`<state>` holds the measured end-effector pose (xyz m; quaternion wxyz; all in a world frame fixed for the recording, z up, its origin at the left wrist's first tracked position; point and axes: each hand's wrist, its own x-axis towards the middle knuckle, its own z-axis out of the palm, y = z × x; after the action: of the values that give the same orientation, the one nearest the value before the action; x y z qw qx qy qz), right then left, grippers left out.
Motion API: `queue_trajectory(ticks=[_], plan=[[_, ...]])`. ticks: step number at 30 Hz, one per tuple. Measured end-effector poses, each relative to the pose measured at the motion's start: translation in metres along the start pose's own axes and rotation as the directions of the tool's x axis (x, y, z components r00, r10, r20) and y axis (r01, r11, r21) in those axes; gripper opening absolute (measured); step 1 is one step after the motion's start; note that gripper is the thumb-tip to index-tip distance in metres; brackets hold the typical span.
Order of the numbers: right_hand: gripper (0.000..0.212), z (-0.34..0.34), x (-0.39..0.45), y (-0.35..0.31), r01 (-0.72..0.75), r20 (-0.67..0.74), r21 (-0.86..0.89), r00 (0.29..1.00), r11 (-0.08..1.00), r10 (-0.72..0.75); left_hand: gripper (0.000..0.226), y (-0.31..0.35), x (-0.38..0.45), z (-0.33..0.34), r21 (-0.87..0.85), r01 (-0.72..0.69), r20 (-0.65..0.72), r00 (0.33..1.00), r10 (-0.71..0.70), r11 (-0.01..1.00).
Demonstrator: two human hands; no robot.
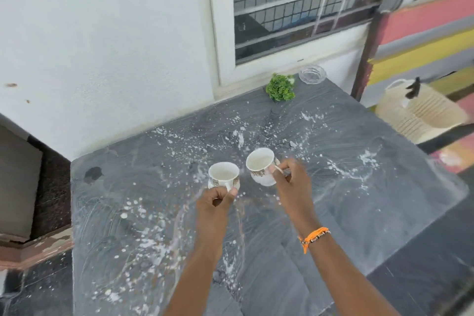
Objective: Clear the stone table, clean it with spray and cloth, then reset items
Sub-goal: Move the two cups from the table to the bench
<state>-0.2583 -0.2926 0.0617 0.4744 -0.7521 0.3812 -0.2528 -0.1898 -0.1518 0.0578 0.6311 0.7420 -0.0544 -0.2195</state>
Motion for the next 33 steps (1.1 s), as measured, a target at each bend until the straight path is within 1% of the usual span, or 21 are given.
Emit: queue_trajectory(ticks=[3,6,9,11,14,17,20,24,26,29,33], plan=[[0.019,-0.058,0.001,0.022,-0.012,-0.088,-0.005,0.996,1.0,0.012,0.031,0.004,-0.02,0.056,0.017,-0.058,0.127,0.99,0.055,0.998],[0.026,-0.125,0.001,0.046,-0.061,-0.149,-0.036,0.987,0.997,0.055,0.033,0.009,-0.046,0.119,0.04,-0.11,0.256,0.962,0.096,0.993],[0.036,-0.19,-0.002,0.066,-0.084,-0.217,-0.046,0.974,0.995,0.072,0.029,0.013,-0.069,0.183,0.035,-0.136,0.328,0.938,0.117,0.99],[0.038,-0.241,-0.006,0.087,-0.126,-0.259,-0.04,0.96,0.991,0.112,0.026,0.013,-0.089,0.235,0.06,-0.15,0.377,0.919,0.117,0.987],[0.035,-0.306,-0.01,0.122,-0.2,-0.314,-0.021,0.931,0.979,0.184,0.026,0.009,-0.112,0.304,0.099,-0.108,0.403,0.913,0.06,0.989],[0.029,-0.359,-0.015,0.154,-0.246,-0.379,0.047,0.892,0.968,0.245,0.023,0.005,-0.134,0.365,0.147,-0.039,0.441,0.897,-0.03,0.988],[0.021,-0.404,-0.016,0.18,-0.274,-0.431,0.167,0.843,0.947,0.32,0.021,0.002,-0.152,0.415,0.195,0.015,0.497,0.86,-0.112,0.981],[0.022,-0.449,-0.003,0.21,-0.309,-0.491,0.249,0.776,0.918,0.395,0.022,0.001,-0.158,0.471,0.233,0.063,0.563,0.805,-0.187,0.97],[0.023,-0.466,0.011,0.223,-0.336,-0.509,0.256,0.751,0.907,0.422,0.019,0.0,-0.152,0.497,0.276,0.088,0.565,0.791,-0.235,0.957],[0.025,-0.486,0.038,0.243,-0.369,-0.514,0.224,0.742,0.902,0.431,0.011,-0.002,-0.138,0.537,0.337,0.126,0.564,0.767,-0.307,0.933],[0.029,-0.508,0.082,0.272,-0.421,-0.491,0.142,0.756,0.896,0.433,0.021,-0.007,-0.112,0.592,0.379,0.181,0.551,0.744,-0.378,0.908]])
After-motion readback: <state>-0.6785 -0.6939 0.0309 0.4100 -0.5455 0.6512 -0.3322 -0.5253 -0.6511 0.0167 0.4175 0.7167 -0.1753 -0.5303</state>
